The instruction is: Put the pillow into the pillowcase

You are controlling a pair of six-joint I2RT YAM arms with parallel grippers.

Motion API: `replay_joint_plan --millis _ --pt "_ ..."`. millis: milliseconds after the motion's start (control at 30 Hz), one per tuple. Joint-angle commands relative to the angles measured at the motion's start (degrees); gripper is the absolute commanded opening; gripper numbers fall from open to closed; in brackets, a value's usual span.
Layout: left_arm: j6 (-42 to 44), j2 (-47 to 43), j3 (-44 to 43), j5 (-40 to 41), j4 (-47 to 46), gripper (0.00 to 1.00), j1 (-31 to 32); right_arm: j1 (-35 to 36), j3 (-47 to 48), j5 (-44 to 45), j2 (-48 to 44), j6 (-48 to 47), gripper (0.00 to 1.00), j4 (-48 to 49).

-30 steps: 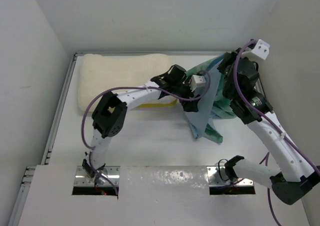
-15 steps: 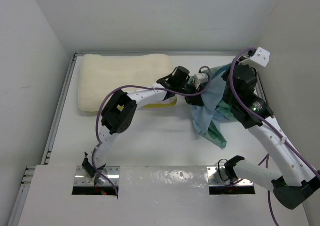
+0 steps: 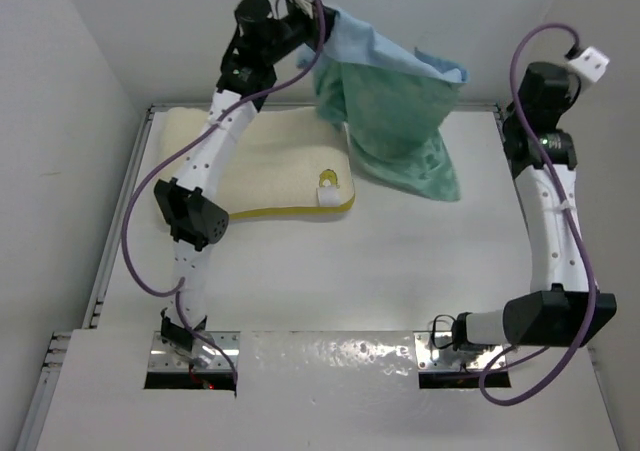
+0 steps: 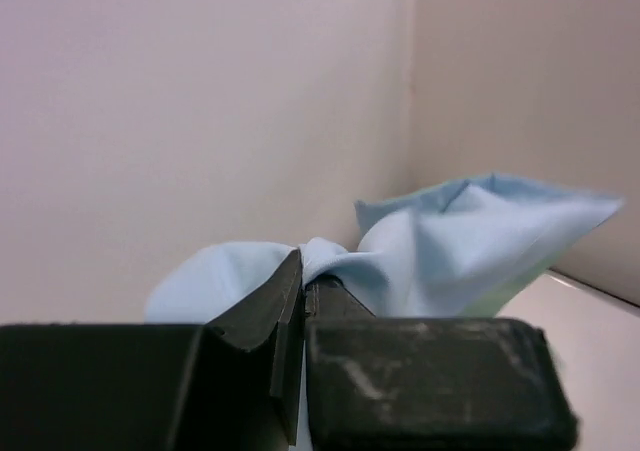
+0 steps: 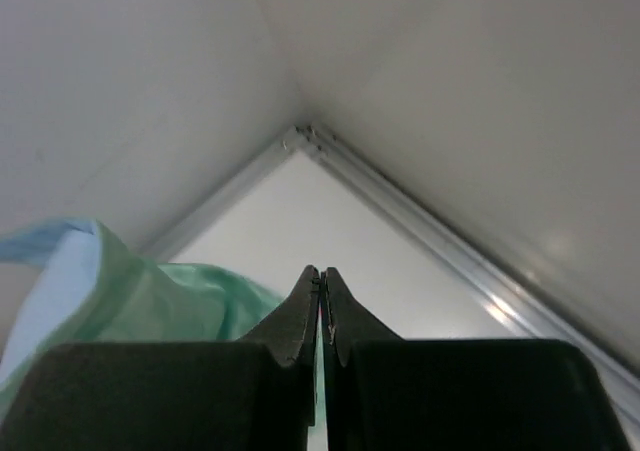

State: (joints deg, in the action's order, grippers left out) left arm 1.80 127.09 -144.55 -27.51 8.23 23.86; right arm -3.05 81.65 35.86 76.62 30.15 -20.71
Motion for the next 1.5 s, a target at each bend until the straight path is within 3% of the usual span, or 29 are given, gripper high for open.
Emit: replay_joint_plan --millis 0,33,100,200,233,300,400,433,500,533,600,633,667,700,767,800,933,967,1000,1033,1067,1100,1133,1167,1200,1233,1267,1333,1467 --pt "6.54 -4.47 -3.1 7.89 -3.66 0.0 -1.09 -1.35 15.87 -0.44 -1.57 -5.51 0.0 3.58" --pt "7.5 -5.0 -3.28 8.17 -3.66 0.0 -1.27 -1.35 22.79 -0.7 -0.52 -6.67 0.0 2.18" --pt "10.58 -7.28 -1.88 7.04 -1.39 0.0 -1.53 -1.26 24.87 -2.01 0.2 -7.65 0.0 -1.61" --pt "17.86 -11.85 5.2 0.39 5.81 0.0 -1.53 -1.26 8.85 -7.98 -10.05 -3.99 0.0 0.65" --pt "23.37 -14.39 7.25 -1.57 8.36 0.0 -1.53 -1.26 -4.43 -13.04 -13.91 -2.83 0.0 2.67" --pt "29.81 -17.38 14.16 -6.56 18.54 0.0 -1.53 -1.0 -20.03 -20.52 -23.24 0.33 0.0 7.25" --pt "48.76 -25.46 25.93 -10.27 35.84 0.0 -1.53 0.49 -27.58 -33.99 -26.61 2.36 0.0 7.27" --pt "62.83 -29.66 28.77 -10.89 47.2 0.0 -1.36 2.5 -28.72 -35.05 -26.26 2.54 0.06 5.87" --pt "76.01 -33.9 37.91 -9.94 58.16 0.0 -1.1 6.8 -28.65 -34.81 -24.68 1.41 0.18 2.61" --pt "85.38 -37.93 41.85 -8.54 66.31 0.0 -0.14 7.79 -28.47 -34.11 -23.89 1.14 0.34 1.65" --pt "86.96 -42.77 57.22 -1.08 67.27 0.0 3.27 9.02 -27.6 -34.18 -21.08 1.05 0.49 1.46" --pt "89.4 -47.41 63.19 1.9 67.18 0.02 4.17 9.03 -27.07 -34.97 -19.68 1.14 0.64 1.55" --pt "91.17 -49.37 73.69 6.8 67.18 0.13 5.22 9.11 -26.37 -35.59 -18.01 1.22 0.7 1.29" --pt "91.88 -52.7 77.63 8.33 66.75 0.52 6.02 9.37 -24.54 -38.03 -14.26 1.23 0.75 1.2" --pt "88.13 -54.48 84.31 9.66 62.19 0.77 6.03 10.08 -22.42 -38.93 -10.37 1.05 0.87 1.02" --pt "86.02 -54.75 84.52 9.4 60.78 0.99 5.59 11.21 -19.97 -39.19 -6.35 0.7 0.88 1.11" --pt "66.47 -53.36 78.47 5.9 50.87 1.0 1.73 12.89 -12.84 -40.07 3.32 -0.18 0.89 3.47" --pt "61.7 -53.0 75.5 4.06 48.4 1.0 -1.24 13.24 -9.96 -40.68 5.27 -0.01 0.78 4.35" --pt "50.6 -51.86 74.25 3.78 44.89 0.98 -2.83 13.42 -8.54 -41.65 7.3 0.17 0.61 5.32" --pt "46.32 -50.9 72.85 3.08 39.64 0.9 -4.85 13.51 -7.13 -43.57 11.41 0.43 0.38 7.24" --pt "41.75 -49.75 70.31 1.86 37.41 0.63 -8.35 13.6 -4.51 -43.94 13.62 1.83 0.15 8.31" --pt "32.57 -46.79 69.07 2.1 34.78 0.49 -9.69 13.6 -3.17 -44.29 15.73 2.54 0.0 9.36" --pt "29.6 -44.67 67.49 2.37 31.97 0.41 -10.75 13.6 -1.77 -45.34 18.02 2.98 0.0 11.2" --pt "27.31 -42.38 63.56 2.11 31.68 0.39 -11.63 13.6 0.07 -45.7 22.91 3.77 0.06 11.74" --pt "23.9 -37.31 61.43 1.24 31.59 0.46 -13.03 13.6 4.27 -46.05 25.48 4.12 0.21 12.01" --pt "22.29 -34.57 59.06 0.18 31.59 0.55 -13.48 13.68 6.57 -46.66 28.21 4.47 0.47 12.18" --pt "20.89 -32.02 54.68 -1.92 31.67 0.7 -13.92 13.6 11.56 -48.93 33.54 5.17 0.57 12.36" --pt "18.86 -24.19 48.35 -2.9 31.85 0.76 -13.93 13.77 16.42 -52.1 39.02 6.49 0.76 13.32" --pt "15.17 -14.43 41.38 -2.82 27.11 0.82 -13.93 15.44 28.45 -55.37 52.63 9.31 0.84 14.47"
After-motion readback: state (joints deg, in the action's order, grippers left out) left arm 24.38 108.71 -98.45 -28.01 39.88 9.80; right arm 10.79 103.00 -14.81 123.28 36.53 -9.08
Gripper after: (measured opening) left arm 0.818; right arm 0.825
